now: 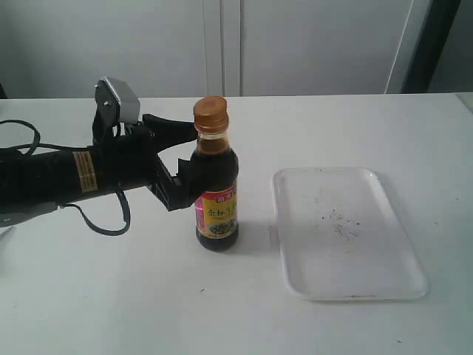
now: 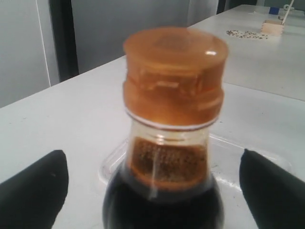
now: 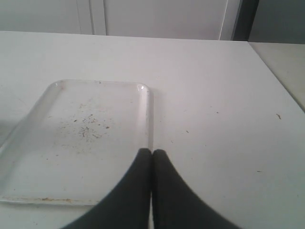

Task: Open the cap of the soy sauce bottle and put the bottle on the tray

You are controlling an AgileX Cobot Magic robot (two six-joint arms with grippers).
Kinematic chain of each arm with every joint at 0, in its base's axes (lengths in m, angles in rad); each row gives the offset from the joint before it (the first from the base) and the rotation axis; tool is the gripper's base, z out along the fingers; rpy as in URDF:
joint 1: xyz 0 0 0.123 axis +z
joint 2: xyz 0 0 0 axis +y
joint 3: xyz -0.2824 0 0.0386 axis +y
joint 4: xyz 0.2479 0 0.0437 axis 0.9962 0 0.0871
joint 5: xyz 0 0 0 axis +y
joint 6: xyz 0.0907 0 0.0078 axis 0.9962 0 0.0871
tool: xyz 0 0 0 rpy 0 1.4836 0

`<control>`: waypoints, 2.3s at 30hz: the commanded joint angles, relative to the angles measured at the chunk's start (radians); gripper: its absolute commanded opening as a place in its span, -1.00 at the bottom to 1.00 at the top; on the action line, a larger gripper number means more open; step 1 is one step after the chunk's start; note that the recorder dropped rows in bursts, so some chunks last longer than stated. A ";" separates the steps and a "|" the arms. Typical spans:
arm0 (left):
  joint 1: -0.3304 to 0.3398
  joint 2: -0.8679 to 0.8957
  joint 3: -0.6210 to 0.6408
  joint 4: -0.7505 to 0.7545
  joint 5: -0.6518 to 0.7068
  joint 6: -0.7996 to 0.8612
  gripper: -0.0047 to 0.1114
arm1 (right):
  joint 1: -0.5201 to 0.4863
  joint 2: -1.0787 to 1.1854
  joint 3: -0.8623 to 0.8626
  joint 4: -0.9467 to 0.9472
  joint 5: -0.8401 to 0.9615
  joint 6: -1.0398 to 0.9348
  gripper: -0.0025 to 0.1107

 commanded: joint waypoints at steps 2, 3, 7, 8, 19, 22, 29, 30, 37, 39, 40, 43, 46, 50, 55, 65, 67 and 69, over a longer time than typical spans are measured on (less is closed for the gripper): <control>-0.009 0.045 -0.032 -0.003 -0.006 0.017 0.70 | -0.003 -0.006 0.006 -0.005 -0.006 0.005 -0.96; -0.010 0.053 -0.037 -0.003 -0.006 0.017 0.70 | -0.003 -0.006 0.006 -0.005 -0.006 0.005 -0.96; -0.013 0.080 -0.039 -0.005 -0.006 0.038 0.70 | -0.003 -0.006 0.006 -0.005 -0.006 0.005 -0.96; -0.013 0.084 -0.039 -0.005 -0.006 0.041 0.70 | -0.003 -0.006 0.006 -0.005 -0.006 0.005 -0.96; -0.017 0.148 -0.041 -0.049 -0.006 0.125 0.70 | -0.003 -0.006 0.006 -0.005 -0.006 0.005 -0.96; -0.031 0.155 -0.053 -0.051 -0.006 0.125 0.70 | -0.003 -0.006 0.006 -0.005 -0.006 0.005 -0.96; -0.070 0.195 -0.098 -0.068 -0.006 0.123 0.70 | -0.003 -0.006 0.006 -0.005 -0.006 0.005 -0.96; -0.075 0.201 -0.103 -0.073 -0.006 0.123 0.70 | -0.003 -0.006 0.006 -0.005 -0.006 0.005 -0.96; -0.075 0.212 -0.109 -0.064 -0.006 0.125 0.49 | -0.003 -0.006 0.006 -0.005 -0.006 0.005 -0.96; -0.075 0.212 -0.109 -0.050 -0.006 0.125 0.37 | -0.003 -0.006 0.006 -0.005 -0.006 0.005 -0.96; -0.075 0.212 -0.109 -0.044 -0.006 0.125 0.32 | -0.003 -0.006 0.006 -0.005 -0.006 0.005 -0.96; -0.075 0.212 -0.109 -0.038 -0.006 0.125 0.16 | -0.003 -0.006 0.006 -0.005 -0.006 0.005 -0.96; -0.075 0.216 -0.109 -0.034 -0.006 0.125 -0.16 | -0.003 -0.006 0.006 -0.005 -0.004 0.005 -0.96; -0.075 0.218 -0.109 -0.025 -0.006 0.125 -0.63 | -0.003 -0.006 0.006 -0.005 -0.004 0.005 -0.96; -0.075 0.218 -0.109 -0.025 -0.006 0.154 -0.92 | -0.003 -0.006 0.006 -0.005 -0.004 0.005 -0.96; -0.075 0.218 -0.109 0.001 -0.006 0.156 -0.92 | -0.003 -0.006 0.006 -0.005 -0.009 0.003 -0.96; -0.075 0.218 -0.109 0.001 -0.006 0.156 -0.92 | -0.003 -0.006 0.006 -0.009 -0.021 -0.005 -0.96; -0.075 0.218 -0.109 0.001 -0.006 0.151 -0.92 | -0.003 -0.006 0.006 -0.009 -0.060 -0.005 -0.96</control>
